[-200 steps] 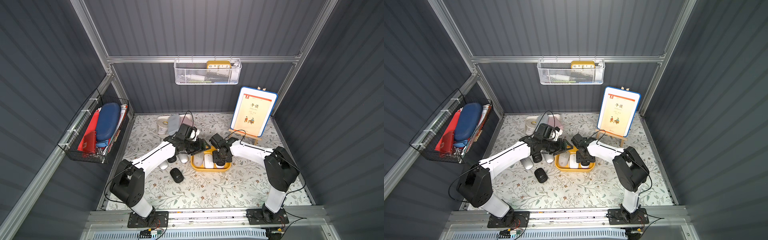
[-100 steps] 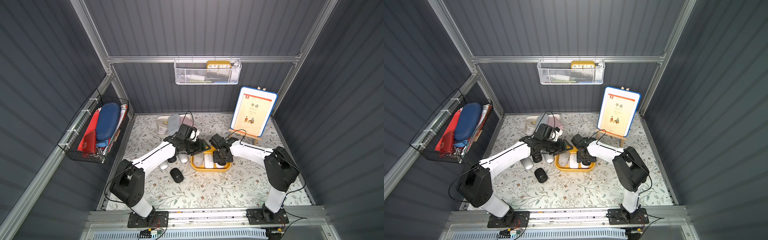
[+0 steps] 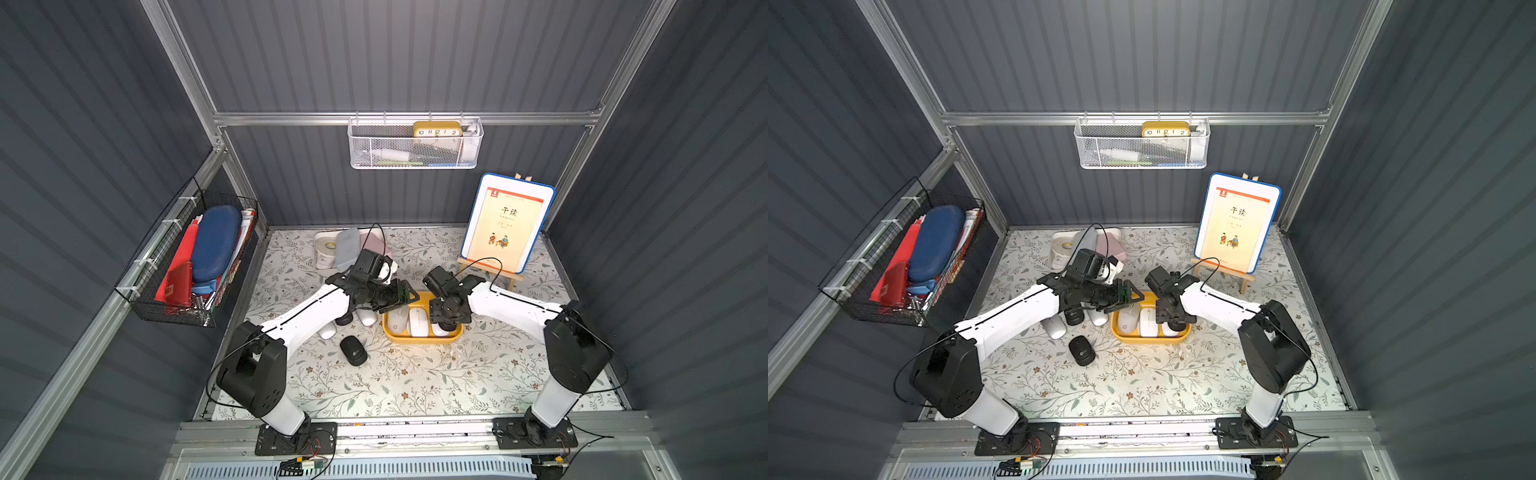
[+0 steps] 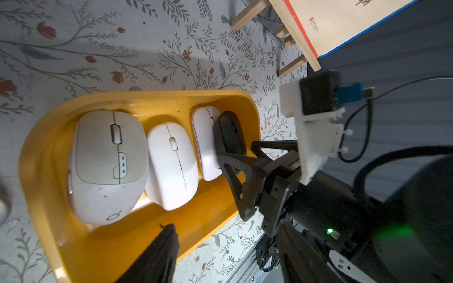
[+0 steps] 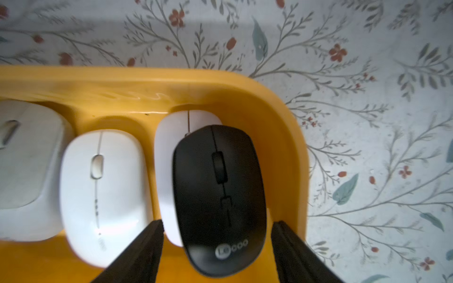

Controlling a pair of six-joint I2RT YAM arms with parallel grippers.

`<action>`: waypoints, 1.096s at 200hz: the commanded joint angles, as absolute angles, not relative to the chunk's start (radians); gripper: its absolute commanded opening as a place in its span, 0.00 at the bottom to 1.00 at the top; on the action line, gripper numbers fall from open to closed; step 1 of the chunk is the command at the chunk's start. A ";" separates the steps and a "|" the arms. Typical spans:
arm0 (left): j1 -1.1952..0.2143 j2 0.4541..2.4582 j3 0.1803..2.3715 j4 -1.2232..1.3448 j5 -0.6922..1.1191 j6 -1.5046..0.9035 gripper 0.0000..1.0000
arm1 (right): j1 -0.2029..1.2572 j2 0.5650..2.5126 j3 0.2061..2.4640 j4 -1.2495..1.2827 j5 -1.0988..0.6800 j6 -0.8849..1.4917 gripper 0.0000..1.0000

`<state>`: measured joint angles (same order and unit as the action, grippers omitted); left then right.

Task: Put the mouse in the storage box
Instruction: Place the mouse in the storage box.

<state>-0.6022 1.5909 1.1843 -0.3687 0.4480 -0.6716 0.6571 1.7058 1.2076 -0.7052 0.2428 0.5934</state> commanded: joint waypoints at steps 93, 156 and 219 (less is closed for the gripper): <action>-0.578 1.293 1.079 -0.697 0.152 -0.924 0.71 | 0.842 1.526 1.194 -0.721 0.248 0.573 0.73; -0.577 1.168 0.876 -0.816 0.019 -1.261 0.74 | 0.883 1.442 1.160 -0.657 0.151 0.514 0.82; -0.571 1.379 0.909 -0.873 -0.074 -1.261 0.76 | 0.882 1.268 0.975 -0.474 -0.204 0.472 0.84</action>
<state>-0.5774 1.3506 0.8879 -0.8307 -0.0105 -1.2228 0.8806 1.3334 1.0328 -0.5774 0.0170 0.4950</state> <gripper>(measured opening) 0.765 0.847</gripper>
